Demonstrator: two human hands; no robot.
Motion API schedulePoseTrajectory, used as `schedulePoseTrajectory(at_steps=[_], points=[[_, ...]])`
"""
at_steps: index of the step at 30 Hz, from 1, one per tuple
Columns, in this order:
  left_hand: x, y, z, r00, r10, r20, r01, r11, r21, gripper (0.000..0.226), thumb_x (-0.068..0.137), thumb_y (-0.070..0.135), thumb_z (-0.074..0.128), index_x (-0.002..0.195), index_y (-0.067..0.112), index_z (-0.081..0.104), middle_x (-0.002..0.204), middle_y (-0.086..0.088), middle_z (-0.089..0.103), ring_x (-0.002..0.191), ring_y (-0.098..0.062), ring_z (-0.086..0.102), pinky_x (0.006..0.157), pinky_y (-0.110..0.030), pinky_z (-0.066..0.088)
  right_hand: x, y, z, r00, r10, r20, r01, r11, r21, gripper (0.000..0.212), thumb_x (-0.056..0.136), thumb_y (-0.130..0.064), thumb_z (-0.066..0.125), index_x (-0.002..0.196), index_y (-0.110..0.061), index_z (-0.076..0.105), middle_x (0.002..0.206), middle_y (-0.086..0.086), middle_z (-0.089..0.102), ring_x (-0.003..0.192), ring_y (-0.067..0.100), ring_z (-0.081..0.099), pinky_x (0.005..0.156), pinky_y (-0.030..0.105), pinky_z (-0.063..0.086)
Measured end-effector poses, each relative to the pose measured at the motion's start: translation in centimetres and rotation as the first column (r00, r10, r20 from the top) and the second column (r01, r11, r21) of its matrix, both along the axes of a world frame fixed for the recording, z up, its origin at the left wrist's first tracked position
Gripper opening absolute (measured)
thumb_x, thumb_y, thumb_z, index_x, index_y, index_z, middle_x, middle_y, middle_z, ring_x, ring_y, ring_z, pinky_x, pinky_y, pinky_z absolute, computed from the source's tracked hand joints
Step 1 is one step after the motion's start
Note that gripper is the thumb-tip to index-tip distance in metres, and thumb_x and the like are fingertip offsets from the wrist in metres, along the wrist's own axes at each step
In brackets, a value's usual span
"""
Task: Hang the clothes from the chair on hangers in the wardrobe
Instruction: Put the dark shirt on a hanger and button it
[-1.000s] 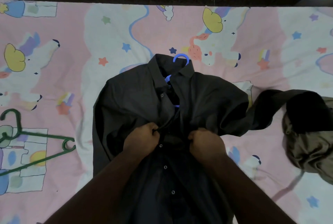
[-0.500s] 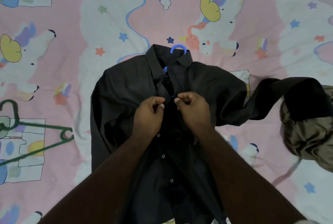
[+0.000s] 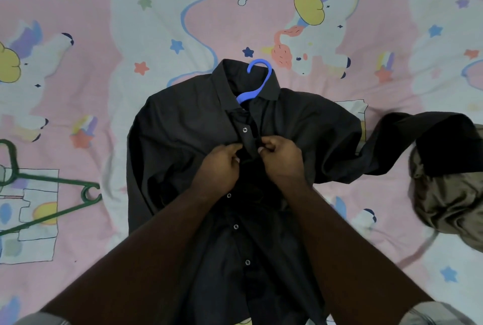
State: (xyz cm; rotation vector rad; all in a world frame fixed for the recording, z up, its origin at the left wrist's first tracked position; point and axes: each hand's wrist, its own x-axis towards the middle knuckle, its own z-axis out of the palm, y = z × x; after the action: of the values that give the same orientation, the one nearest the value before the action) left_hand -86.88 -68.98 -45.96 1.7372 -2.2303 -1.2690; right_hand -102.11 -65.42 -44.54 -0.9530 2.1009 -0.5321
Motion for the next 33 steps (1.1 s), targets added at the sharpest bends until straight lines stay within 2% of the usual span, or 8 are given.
schedulePoseTrajectory(at_steps=[6, 13, 17, 21, 24, 26, 29, 33], points=[[-1.0, -1.8, 1.2, 0.944, 0.297, -0.142, -0.309, 0.948, -0.072, 0.025, 0.095, 0.015, 0.060, 0.119, 0.016, 0.066, 0.114, 0.000, 0.069, 0.107, -0.015, 0.061, 0.090, -0.017, 0.038, -0.7, -1.3, 0.6, 0.990, -0.125, 0.064, 0.127, 0.992, -0.024, 0.034, 0.086, -0.024, 0.071, 0.120, -0.021, 0.069, 0.097, -0.004, 0.073, 0.090, 0.009, 0.066, 0.086, 0.023, 0.049], [-3.3, -3.4, 1.3, 0.963, 0.224, -0.149, -0.231, 0.972, -0.034, 0.021, 0.092, 0.016, 0.065, 0.111, 0.018, 0.073, 0.108, 0.002, 0.074, 0.101, -0.012, 0.066, 0.089, -0.017, 0.045, -1.0, -3.2, 0.8, 1.000, 0.022, -0.019, -0.023, 0.999, -0.033, 0.018, 0.089, -0.024, 0.068, 0.103, -0.015, 0.075, 0.100, 0.000, 0.075, 0.095, 0.015, 0.068, 0.087, 0.025, 0.050], [-3.1, -2.4, 2.0, 0.961, 0.237, -0.140, -0.239, 0.971, 0.000, 0.021, 0.091, 0.016, 0.069, 0.110, 0.018, 0.076, 0.108, 0.006, 0.075, 0.095, -0.002, 0.064, 0.077, -0.002, 0.038, -1.2, -2.4, 0.9, 0.957, -0.159, 0.242, 0.158, 0.987, 0.025, 0.004, 0.086, -0.018, 0.072, 0.085, -0.018, 0.068, 0.081, 0.001, 0.072, 0.072, 0.019, 0.067, 0.070, 0.035, 0.057], [-2.8, -1.8, 3.3, 0.939, 0.294, -0.179, -0.296, 0.955, 0.017, 0.023, 0.091, 0.016, 0.068, 0.111, 0.021, 0.077, 0.112, 0.009, 0.074, 0.104, -0.003, 0.065, 0.089, -0.012, 0.043, -1.1, -1.3, 2.4, 0.819, -0.268, 0.507, 0.289, 0.956, 0.037, 0.006, 0.091, -0.007, 0.066, 0.087, -0.009, 0.063, 0.072, 0.002, 0.062, 0.060, 0.008, 0.056, 0.055, 0.022, 0.050], [-2.6, -1.5, 4.0, 0.899, 0.378, -0.223, -0.376, 0.925, 0.051, 0.019, 0.089, 0.019, 0.068, 0.105, 0.028, 0.076, 0.094, 0.014, 0.073, 0.087, 0.002, 0.065, 0.075, -0.011, 0.045, -0.9, -0.8, 3.1, 0.783, -0.240, 0.574, 0.296, 0.955, -0.004, 0.011, 0.092, -0.004, 0.065, 0.084, -0.011, 0.062, 0.068, -0.001, 0.060, 0.057, 0.003, 0.054, 0.054, 0.019, 0.049], [-2.4, -1.5, 4.5, 0.889, 0.400, -0.222, -0.398, 0.916, 0.056, 0.012, 0.088, 0.022, 0.070, 0.096, 0.030, 0.073, 0.084, 0.014, 0.070, 0.078, 0.001, 0.063, 0.065, -0.011, 0.043, -0.7, -0.6, 3.3, 0.785, -0.229, 0.576, 0.297, 0.955, -0.026, 0.009, 0.092, -0.004, 0.064, 0.086, -0.010, 0.062, 0.069, -0.001, 0.061, 0.057, 0.003, 0.054, 0.055, 0.019, 0.049], [-2.2, -1.7, 4.3, 0.886, 0.409, -0.219, -0.395, 0.912, 0.110, 0.009, 0.085, 0.022, 0.071, 0.089, 0.031, 0.073, 0.082, 0.013, 0.071, 0.077, -0.001, 0.065, 0.070, -0.020, 0.051, -0.5, -0.6, 3.2, 0.824, -0.239, 0.513, 0.308, 0.950, -0.052, 0.002, 0.091, -0.006, 0.065, 0.093, -0.005, 0.065, 0.075, 0.003, 0.065, 0.060, 0.006, 0.056, 0.057, 0.023, 0.051], [-2.1, -1.9, 4.4, 0.825, 0.476, -0.304, -0.412, 0.875, 0.253, 0.009, 0.081, 0.023, 0.073, 0.084, 0.031, 0.074, 0.077, 0.005, 0.072, 0.070, -0.010, 0.066, 0.069, -0.033, 0.055, 0.2, -0.6, 3.0, 0.889, -0.215, 0.403, 0.275, 0.957, -0.096, 0.007, 0.089, -0.012, 0.069, 0.088, -0.017, 0.066, 0.074, -0.001, 0.068, 0.062, 0.009, 0.059, 0.064, 0.033, 0.055]])
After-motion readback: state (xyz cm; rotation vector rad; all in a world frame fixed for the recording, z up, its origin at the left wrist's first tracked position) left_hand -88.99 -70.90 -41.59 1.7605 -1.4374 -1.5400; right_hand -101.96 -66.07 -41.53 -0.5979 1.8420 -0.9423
